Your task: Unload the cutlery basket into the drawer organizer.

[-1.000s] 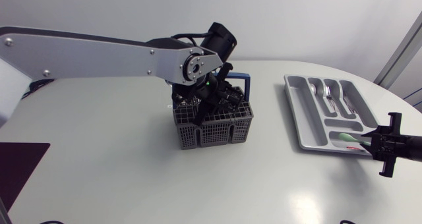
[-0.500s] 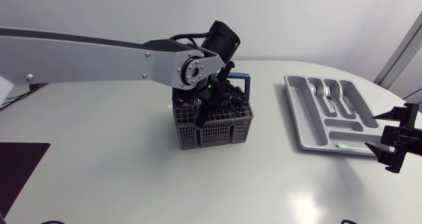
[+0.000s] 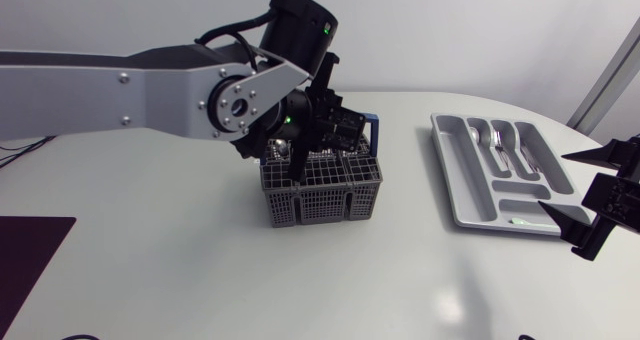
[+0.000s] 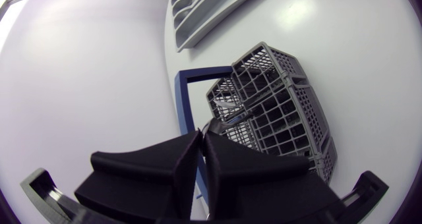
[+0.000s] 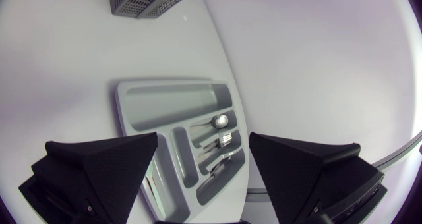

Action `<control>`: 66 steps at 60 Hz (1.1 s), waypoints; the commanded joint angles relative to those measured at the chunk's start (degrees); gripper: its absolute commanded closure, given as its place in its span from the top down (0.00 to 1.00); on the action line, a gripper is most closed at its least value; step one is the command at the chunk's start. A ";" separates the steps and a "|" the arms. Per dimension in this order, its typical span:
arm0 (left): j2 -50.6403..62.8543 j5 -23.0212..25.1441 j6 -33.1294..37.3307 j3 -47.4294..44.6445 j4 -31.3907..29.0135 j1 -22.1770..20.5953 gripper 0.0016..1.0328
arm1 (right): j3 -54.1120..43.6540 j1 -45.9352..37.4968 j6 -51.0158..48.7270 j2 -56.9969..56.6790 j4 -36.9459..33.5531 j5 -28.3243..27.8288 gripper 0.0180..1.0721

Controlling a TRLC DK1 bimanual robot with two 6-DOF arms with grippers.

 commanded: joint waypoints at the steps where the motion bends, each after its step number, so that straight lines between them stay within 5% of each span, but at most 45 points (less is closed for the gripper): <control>1: -3.39 -1.21 -2.20 -3.06 2.64 -1.19 0.13 | -2.33 2.86 7.05 -5.42 -1.74 -0.65 0.95; 9: -6.91 -2.01 -6.42 -4.46 3.26 -2.24 0.13 | -5.32 9.89 17.16 -15.53 -3.67 1.19 0.95; 20: -10.60 -3.59 -15.82 -5.69 2.73 -4.35 0.13 | -6.99 24.83 29.73 -22.29 -4.38 10.51 0.95; 38: -8.67 -3.41 -40.08 2.39 -9.05 -8.13 0.13 | -8.31 44.96 43.88 -20.71 0.90 24.84 0.95; 50: -1.99 1.95 -56.95 12.59 -19.24 -6.46 0.13 | -8.48 55.07 49.33 -17.55 6.43 33.54 0.91; 66: 5.05 8.01 -71.19 20.67 -26.80 -4.00 0.13 | -7.52 62.89 54.42 -11.04 14.25 40.66 0.78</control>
